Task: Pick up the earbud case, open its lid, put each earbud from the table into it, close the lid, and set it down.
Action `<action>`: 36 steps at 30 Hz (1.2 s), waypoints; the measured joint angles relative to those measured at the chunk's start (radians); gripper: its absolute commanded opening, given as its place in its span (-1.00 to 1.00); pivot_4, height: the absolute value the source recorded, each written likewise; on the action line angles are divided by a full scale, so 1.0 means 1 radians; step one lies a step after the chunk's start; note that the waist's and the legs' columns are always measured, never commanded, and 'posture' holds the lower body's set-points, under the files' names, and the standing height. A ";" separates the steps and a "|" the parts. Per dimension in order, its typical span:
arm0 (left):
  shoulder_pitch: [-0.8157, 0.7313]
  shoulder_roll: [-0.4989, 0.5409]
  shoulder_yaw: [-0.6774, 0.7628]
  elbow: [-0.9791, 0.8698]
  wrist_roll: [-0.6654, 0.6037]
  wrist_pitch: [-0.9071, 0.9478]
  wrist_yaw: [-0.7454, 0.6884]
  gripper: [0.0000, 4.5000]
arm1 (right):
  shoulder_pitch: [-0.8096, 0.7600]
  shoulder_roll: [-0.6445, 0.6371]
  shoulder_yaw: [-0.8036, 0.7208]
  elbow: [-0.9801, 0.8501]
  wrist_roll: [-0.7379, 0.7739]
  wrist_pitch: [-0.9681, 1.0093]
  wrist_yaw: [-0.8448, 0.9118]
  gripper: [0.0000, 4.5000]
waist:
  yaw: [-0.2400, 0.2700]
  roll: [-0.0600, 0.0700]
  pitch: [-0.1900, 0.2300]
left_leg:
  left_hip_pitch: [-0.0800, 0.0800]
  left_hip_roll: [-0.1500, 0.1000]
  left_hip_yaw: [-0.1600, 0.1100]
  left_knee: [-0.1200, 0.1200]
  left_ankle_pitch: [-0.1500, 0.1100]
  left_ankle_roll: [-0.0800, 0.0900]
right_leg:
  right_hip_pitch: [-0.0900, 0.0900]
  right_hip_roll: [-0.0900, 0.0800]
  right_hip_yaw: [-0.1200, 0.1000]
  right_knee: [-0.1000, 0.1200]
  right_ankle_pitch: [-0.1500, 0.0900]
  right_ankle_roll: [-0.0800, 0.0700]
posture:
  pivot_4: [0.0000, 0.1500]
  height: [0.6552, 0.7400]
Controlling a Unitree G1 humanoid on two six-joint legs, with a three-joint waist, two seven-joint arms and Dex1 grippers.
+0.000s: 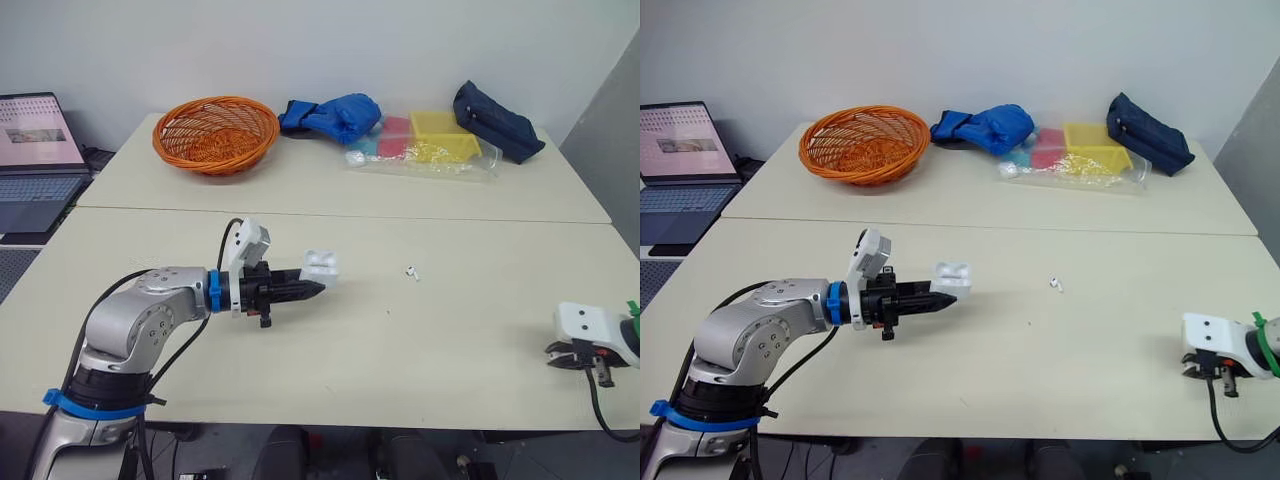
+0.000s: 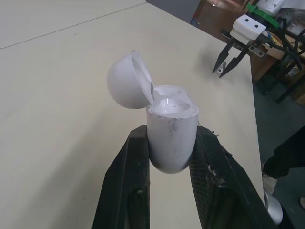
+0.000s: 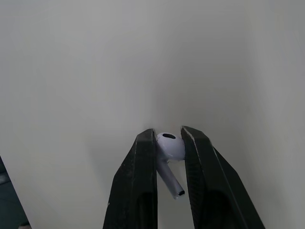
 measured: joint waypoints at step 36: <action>0.067 0.003 0.002 -0.070 -0.036 0.012 0.021 -0.67 | 0.095 -0.063 -0.047 -0.009 -0.004 0.072 0.052 0.51 | 0.001 0.000 0.000 | 0.001 0.000 -0.001 0.000 0.000 0.000 | 0.001 0.000 0.000 0.000 0.003 0.005 | 1.00 1.00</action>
